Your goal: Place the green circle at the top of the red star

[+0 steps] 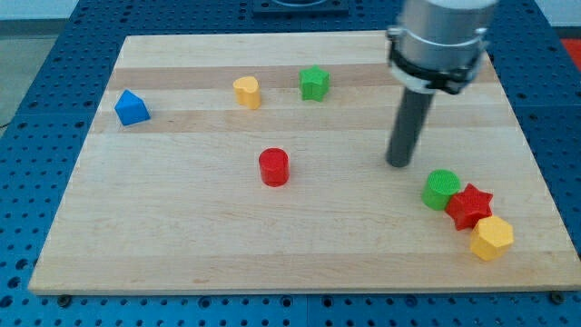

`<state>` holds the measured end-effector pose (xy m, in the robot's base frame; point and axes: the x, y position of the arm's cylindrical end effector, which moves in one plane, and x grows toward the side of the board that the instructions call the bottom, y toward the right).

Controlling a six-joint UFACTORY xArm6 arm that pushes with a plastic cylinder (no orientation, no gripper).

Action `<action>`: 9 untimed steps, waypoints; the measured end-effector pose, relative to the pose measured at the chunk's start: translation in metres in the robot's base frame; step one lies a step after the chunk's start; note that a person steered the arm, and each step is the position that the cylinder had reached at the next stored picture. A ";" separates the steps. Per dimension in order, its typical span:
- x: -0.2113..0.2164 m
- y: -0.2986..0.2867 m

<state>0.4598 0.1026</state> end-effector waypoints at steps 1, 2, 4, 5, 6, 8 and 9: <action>0.028 -0.035; 0.074 -0.038; 0.081 -0.010; 0.070 0.018; 0.054 0.037; 0.046 0.054; 0.029 0.033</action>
